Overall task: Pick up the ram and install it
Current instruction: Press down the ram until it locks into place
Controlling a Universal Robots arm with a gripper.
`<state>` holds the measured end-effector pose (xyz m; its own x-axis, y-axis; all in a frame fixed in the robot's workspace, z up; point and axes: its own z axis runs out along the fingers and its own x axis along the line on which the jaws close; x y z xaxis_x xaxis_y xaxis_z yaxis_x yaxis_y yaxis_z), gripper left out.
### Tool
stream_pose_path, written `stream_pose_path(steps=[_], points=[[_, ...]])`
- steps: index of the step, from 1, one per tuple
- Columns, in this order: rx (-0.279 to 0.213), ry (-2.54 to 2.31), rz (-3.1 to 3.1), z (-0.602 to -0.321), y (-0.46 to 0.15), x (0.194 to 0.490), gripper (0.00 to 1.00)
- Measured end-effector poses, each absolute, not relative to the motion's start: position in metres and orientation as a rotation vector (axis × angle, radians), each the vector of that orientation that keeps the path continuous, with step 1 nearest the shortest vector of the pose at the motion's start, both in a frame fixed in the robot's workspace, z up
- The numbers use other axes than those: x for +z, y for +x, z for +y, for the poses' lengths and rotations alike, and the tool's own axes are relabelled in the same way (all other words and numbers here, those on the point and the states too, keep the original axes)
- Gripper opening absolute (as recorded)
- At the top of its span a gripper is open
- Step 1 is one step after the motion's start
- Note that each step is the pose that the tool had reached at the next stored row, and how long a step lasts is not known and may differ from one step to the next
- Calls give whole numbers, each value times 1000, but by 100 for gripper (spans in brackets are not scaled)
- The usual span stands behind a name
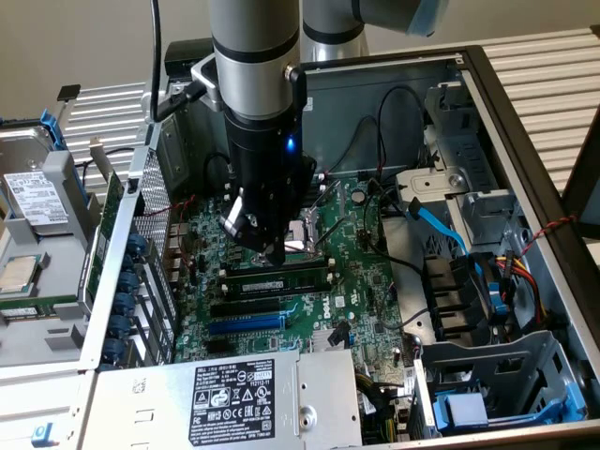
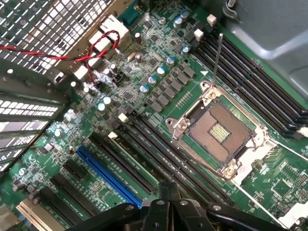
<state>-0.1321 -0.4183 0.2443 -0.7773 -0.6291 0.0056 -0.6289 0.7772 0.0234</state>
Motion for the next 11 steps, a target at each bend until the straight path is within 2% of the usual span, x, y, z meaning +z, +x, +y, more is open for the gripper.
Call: stream_pose_path(steps=[11], points=[[-32,810,-3023,-418,-132,244,11]])
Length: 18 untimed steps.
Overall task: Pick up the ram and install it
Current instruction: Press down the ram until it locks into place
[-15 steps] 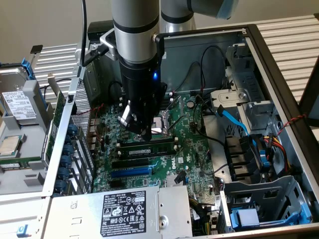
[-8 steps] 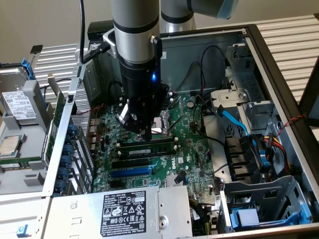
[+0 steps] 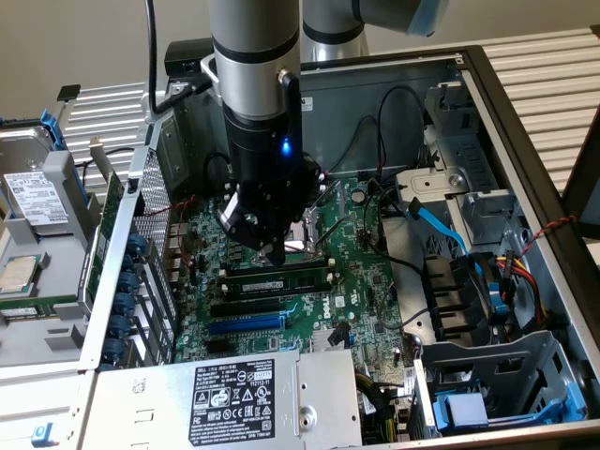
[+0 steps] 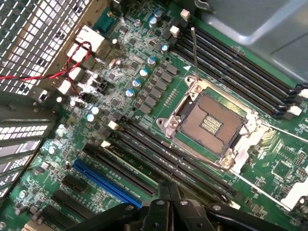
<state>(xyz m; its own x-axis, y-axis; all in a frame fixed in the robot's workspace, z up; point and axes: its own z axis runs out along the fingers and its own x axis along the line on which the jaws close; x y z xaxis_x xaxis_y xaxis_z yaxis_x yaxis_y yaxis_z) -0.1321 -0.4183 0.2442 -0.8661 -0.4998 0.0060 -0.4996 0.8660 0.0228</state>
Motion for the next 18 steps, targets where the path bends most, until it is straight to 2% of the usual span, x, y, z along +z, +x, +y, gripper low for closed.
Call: stream_pose_path(steps=[18], points=[[-28,424,-3103,-418,-132,244,11]])
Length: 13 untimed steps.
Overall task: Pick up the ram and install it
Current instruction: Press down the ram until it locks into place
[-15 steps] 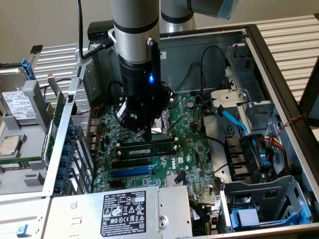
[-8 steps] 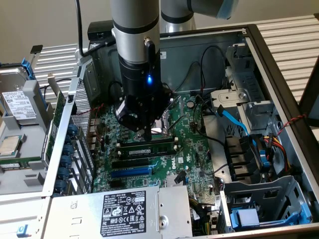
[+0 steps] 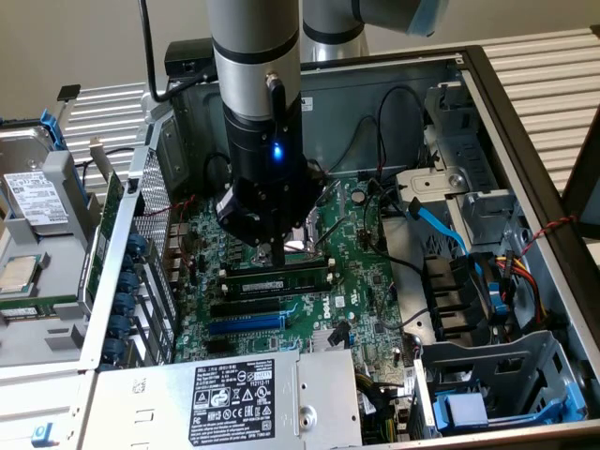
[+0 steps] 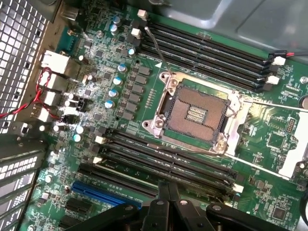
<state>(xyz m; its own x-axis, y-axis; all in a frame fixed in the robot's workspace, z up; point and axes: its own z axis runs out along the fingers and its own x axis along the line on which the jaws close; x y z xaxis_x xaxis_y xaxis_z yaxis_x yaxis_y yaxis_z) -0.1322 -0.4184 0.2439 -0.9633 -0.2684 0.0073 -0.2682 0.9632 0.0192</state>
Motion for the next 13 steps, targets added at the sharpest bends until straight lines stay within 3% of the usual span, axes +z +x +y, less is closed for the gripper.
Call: stream_pose_path(steps=[13], points=[[13,185,-3124,-418,-132,243,11]])
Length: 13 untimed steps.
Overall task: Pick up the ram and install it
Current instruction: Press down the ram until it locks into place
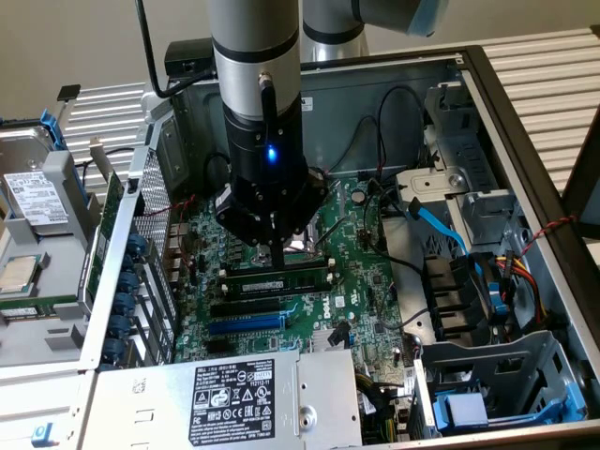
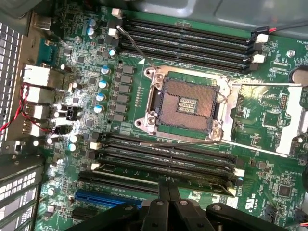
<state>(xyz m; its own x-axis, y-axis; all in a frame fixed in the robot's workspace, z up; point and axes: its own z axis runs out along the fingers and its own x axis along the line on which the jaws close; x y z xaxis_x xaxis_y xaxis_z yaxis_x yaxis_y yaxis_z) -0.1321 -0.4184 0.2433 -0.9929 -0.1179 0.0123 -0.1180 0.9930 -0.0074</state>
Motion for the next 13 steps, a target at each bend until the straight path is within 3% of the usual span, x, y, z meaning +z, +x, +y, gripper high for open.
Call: stream_pose_path(steps=[13], points=[[46,46,-3128,-418,-132,243,11]])
